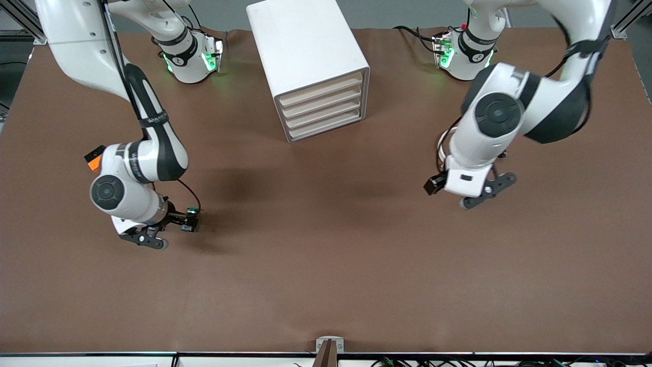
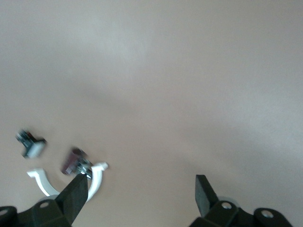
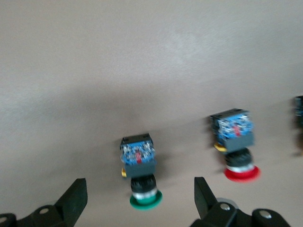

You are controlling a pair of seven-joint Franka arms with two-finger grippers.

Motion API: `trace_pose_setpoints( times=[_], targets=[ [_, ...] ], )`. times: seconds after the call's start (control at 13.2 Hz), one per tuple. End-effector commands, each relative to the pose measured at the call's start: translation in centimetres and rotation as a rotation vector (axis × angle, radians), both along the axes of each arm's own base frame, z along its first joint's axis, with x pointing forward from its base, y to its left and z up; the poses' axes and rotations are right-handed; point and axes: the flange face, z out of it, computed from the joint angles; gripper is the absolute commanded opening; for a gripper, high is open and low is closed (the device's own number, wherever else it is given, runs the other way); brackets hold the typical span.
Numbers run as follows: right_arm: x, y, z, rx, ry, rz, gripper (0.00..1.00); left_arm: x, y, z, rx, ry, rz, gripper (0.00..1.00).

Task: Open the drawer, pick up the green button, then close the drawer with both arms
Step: 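Place the green switch beside the red switch and release with the right gripper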

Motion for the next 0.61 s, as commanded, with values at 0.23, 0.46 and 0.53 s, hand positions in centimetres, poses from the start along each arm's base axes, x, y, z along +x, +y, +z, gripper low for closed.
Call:
trace_pose_setpoints(
  times=[0.23, 0.46, 0.53],
  targets=[
    [-0.3, -4.7, 9.9, 0.010, 0.100, 0.077, 1.00, 2.0, 6.6, 9.4, 0.014, -0.028, -0.004, 1.00],
    [-2.3, -9.3, 14.5, 0.039, 0.147, 0.130, 1.00, 2.0, 10.6, 12.1, 0.029, 0.006, 0.057, 1.00],
    [-3.1, -10.2, 16.2, 0.046, 0.160, 0.132, 1.00, 1.9, 11.5, 13.0, 0.033, 0.026, 0.030, 1.00]
  ],
)
